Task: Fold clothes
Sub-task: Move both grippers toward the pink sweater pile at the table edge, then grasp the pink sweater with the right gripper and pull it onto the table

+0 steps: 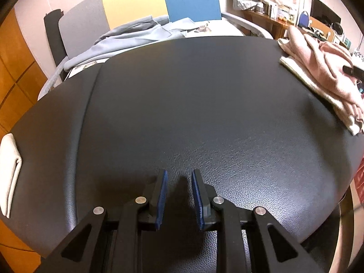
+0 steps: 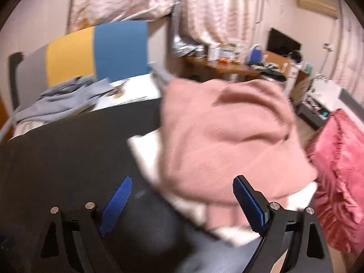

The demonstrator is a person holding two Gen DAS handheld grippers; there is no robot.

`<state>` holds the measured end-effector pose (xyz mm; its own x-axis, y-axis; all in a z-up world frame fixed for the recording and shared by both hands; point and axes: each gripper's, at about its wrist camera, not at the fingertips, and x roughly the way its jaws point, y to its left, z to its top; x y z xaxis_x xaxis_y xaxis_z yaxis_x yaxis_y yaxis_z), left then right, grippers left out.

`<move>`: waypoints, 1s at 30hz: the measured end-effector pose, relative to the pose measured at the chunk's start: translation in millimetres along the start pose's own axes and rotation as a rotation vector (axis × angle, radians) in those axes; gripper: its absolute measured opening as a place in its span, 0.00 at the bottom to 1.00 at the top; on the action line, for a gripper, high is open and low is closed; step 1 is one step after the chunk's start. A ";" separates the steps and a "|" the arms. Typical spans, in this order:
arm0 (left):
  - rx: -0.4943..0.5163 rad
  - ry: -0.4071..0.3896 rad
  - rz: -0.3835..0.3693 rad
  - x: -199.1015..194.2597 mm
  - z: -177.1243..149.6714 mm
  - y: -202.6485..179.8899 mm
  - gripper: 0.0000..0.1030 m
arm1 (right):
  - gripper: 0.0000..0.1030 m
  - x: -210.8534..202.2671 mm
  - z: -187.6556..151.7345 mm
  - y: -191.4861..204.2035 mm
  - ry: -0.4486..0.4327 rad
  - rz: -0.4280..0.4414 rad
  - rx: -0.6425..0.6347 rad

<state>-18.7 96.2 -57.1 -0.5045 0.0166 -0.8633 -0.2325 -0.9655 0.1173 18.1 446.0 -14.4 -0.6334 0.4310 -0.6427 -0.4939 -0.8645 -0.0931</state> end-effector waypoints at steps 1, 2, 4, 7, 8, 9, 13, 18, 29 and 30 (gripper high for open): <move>0.005 0.005 0.003 1.1 0.0 -1.3 0.21 | 0.91 3.8 5.8 -7.1 -0.003 -0.028 0.008; 0.010 0.004 0.004 1.0 0.4 -2.2 0.21 | 0.92 8.9 10.8 -14.3 -0.008 -0.053 0.017; 0.021 0.002 0.008 0.6 1.1 -4.0 0.21 | 0.92 22.0 24.1 -29.0 -0.010 -0.102 0.031; 0.036 0.001 0.015 1.3 1.2 -7.4 0.21 | 0.94 41.0 47.4 -50.3 -0.029 -0.176 0.044; 0.037 0.007 0.018 2.5 0.9 -8.3 0.21 | 0.96 47.8 55.2 -56.9 -0.030 -0.199 0.048; 0.036 0.014 0.021 4.2 2.2 -10.6 0.21 | 0.96 54.6 62.3 -63.1 -0.031 -0.218 0.051; 0.034 0.034 0.026 9.6 3.1 -14.3 0.21 | 0.97 81.9 81.4 -82.2 -0.005 -0.328 0.043; 0.047 0.046 0.025 14.6 2.0 -16.3 0.21 | 0.98 114.5 87.4 -99.1 0.073 -0.332 0.107; 0.043 0.053 0.022 19.7 -1.9 -20.6 0.21 | 0.19 134.4 86.0 -94.2 0.082 -0.186 0.053; 0.041 0.052 0.021 19.5 -2.5 -20.0 0.21 | 0.15 127.9 87.5 -93.8 0.070 -0.176 0.056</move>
<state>-21.8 115.2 -77.6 -0.4657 -0.0179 -0.8848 -0.2572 -0.9539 0.1547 -68.7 604.9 -21.3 -0.4924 0.5537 -0.6715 -0.6270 -0.7608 -0.1676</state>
